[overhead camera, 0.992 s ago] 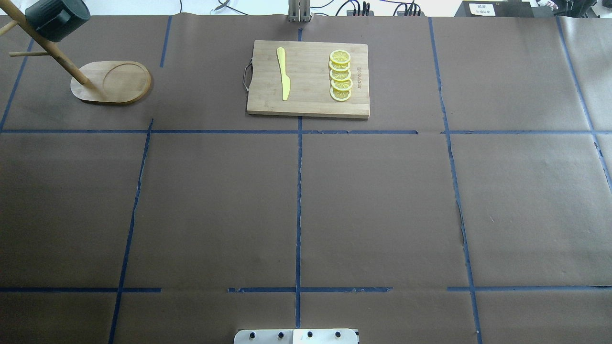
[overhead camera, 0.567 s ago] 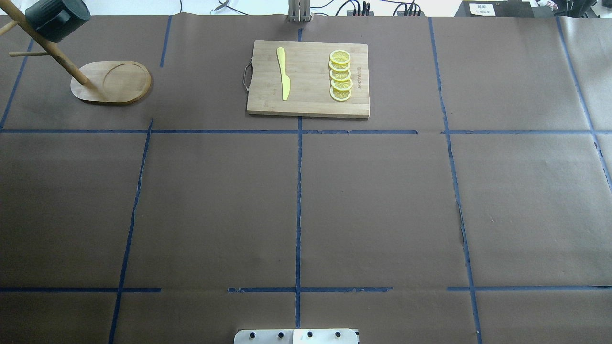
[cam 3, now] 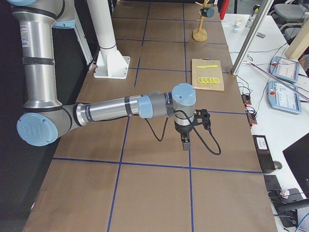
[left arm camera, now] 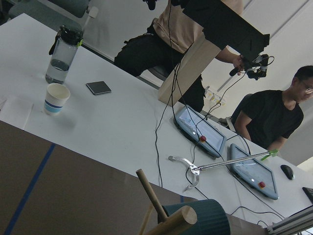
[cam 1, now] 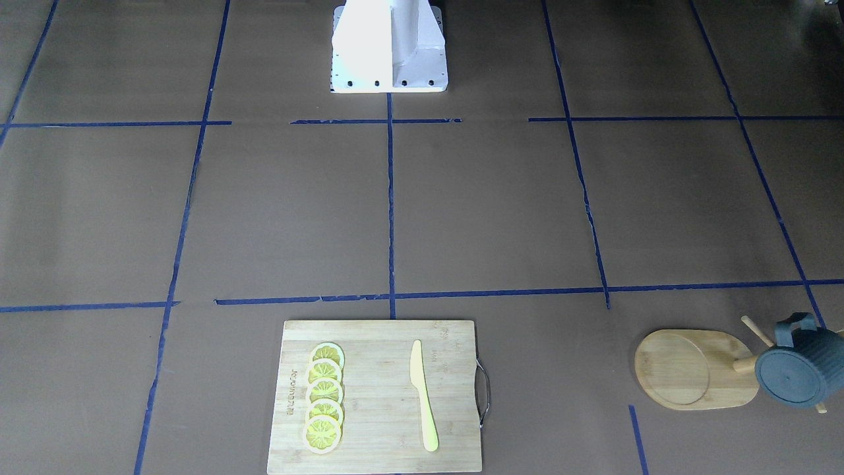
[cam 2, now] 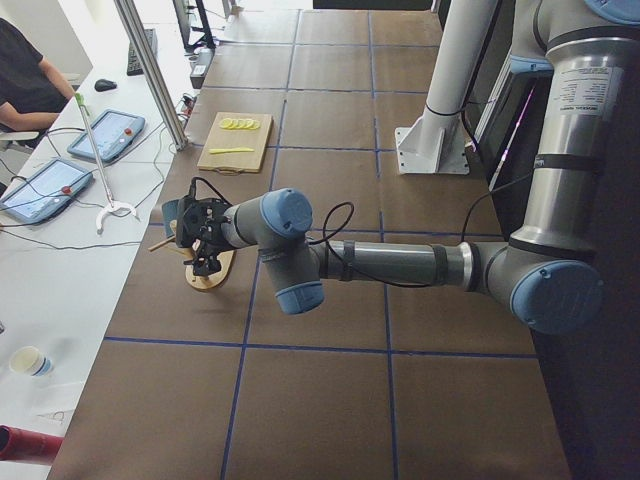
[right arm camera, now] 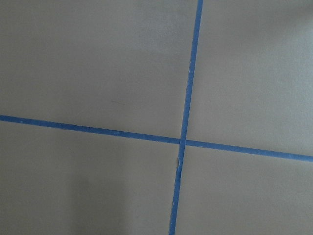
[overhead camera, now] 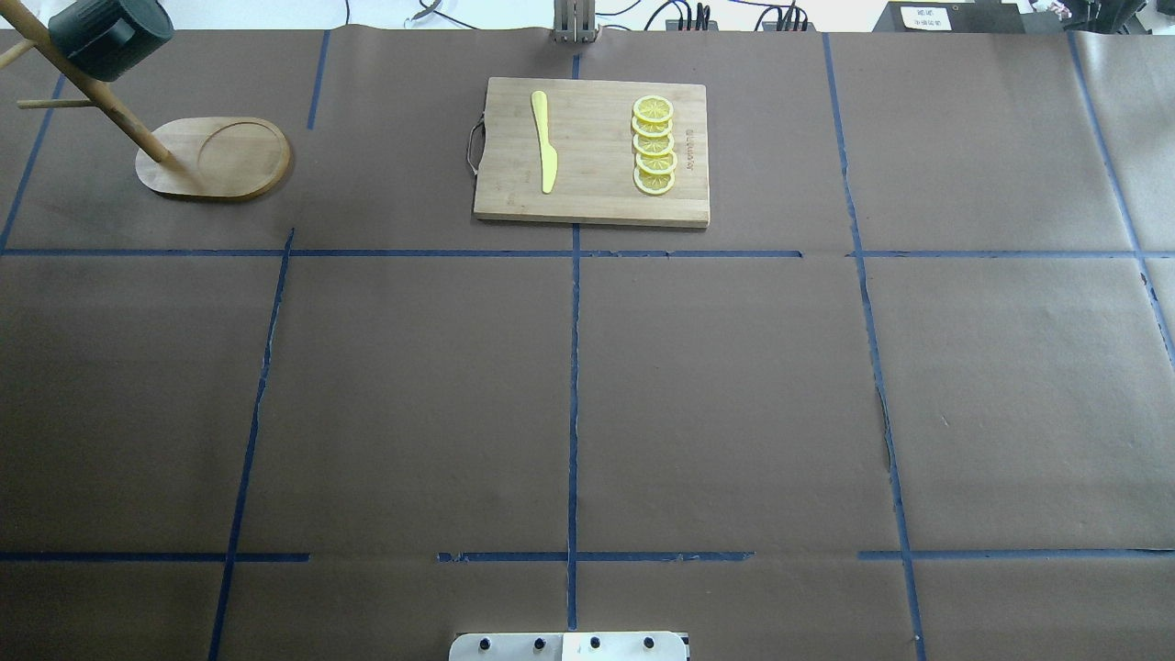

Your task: Hang cup on storage rack

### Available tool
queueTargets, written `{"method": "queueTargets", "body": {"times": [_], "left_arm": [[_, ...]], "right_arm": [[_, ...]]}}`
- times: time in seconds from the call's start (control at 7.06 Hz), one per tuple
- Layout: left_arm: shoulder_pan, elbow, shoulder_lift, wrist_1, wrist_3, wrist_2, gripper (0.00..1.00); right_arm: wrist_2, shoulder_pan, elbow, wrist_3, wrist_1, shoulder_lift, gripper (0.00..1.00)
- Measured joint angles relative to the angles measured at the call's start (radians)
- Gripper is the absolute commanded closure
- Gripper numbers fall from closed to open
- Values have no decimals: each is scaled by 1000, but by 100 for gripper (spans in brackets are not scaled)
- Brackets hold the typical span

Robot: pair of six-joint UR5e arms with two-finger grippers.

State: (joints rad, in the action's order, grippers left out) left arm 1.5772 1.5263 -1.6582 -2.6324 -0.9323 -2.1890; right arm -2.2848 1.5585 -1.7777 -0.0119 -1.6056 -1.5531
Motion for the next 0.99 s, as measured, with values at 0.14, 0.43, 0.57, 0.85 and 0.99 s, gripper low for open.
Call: {"method": "queueTargets", "body": {"times": [0.14, 0.43, 0.57, 0.85, 0.99], "left_arm": [[3, 25, 12, 160, 183, 5, 0], [2, 40, 36, 461, 483, 7, 0], [0, 41, 40, 632, 611, 3, 0], [-4, 40, 23, 999, 862, -21, 0], [-5, 39, 4, 1137, 960, -59, 0]], "right_arm": [[0, 0, 7, -1, 0, -1, 0], [-5, 0, 24, -3, -1, -1, 0], [-8, 0, 35, -3, -2, -1, 0], [-30, 0, 55, -4, -2, -1, 0], [-59, 3, 66, -4, -3, 0, 0]]}}
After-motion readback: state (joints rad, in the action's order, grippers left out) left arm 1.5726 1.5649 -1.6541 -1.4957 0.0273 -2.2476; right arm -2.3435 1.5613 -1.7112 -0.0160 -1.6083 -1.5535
